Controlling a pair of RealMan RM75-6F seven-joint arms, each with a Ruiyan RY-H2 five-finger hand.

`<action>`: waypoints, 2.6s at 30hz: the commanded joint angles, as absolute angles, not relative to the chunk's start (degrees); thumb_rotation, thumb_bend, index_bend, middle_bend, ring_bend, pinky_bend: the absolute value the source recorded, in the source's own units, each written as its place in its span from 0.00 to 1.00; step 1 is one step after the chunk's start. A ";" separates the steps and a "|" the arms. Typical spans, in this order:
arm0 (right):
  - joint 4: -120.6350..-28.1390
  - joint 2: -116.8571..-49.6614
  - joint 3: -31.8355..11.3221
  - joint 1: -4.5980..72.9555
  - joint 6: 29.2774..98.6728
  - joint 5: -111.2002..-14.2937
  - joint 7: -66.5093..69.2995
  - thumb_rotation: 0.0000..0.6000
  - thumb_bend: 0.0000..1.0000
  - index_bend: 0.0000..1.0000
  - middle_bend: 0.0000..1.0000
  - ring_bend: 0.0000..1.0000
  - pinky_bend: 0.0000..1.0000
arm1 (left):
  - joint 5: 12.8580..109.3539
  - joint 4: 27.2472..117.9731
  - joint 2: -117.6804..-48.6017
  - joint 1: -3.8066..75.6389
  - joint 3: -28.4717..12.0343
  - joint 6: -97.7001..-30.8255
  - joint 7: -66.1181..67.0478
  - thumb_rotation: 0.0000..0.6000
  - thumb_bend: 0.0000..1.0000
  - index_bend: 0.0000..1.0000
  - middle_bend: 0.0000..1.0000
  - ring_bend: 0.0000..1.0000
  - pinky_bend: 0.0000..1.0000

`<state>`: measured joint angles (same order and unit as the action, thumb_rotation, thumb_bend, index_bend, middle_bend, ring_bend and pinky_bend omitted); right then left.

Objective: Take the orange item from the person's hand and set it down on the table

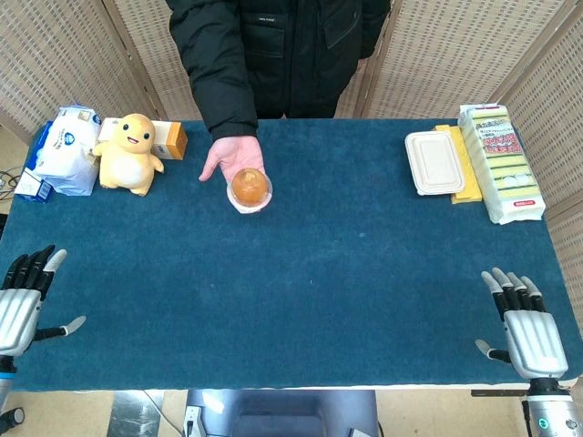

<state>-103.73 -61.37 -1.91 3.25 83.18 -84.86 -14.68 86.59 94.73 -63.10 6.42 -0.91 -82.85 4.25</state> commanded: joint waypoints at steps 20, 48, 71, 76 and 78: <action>-104.03 -61.32 -1.84 3.52 82.16 -83.51 -15.28 1.00 0.06 0.04 0.06 0.07 0.05 | 81.88 126.50 -48.43 27.90 -15.20 -65.65 19.20 1.00 0.09 0.00 0.00 0.00 0.00; -99.83 -63.18 -4.24 6.04 76.63 -73.58 -15.57 1.00 0.06 0.04 0.06 0.07 0.04 | 27.78 114.33 -66.14 64.86 -20.79 -65.24 47.70 1.00 0.14 0.00 0.10 0.03 0.14; -100.18 -63.15 -3.73 7.24 74.72 -71.66 -16.98 1.00 0.07 0.04 0.06 0.08 0.04 | 28.92 111.93 -65.50 65.11 -17.94 -67.51 44.58 1.00 0.26 0.08 0.26 0.20 0.31; -100.24 -63.07 -3.59 7.41 74.28 -71.11 -17.28 1.00 0.07 0.04 0.07 0.08 0.04 | 30.16 112.50 -65.17 64.51 -18.74 -67.16 41.81 1.00 0.27 0.12 0.28 0.22 0.33; -100.33 -63.23 -3.61 7.55 74.18 -70.85 -17.56 1.00 0.07 0.04 0.07 0.08 0.04 | 30.64 112.83 -64.86 64.35 -18.85 -67.55 41.46 1.00 0.30 0.14 0.30 0.23 0.34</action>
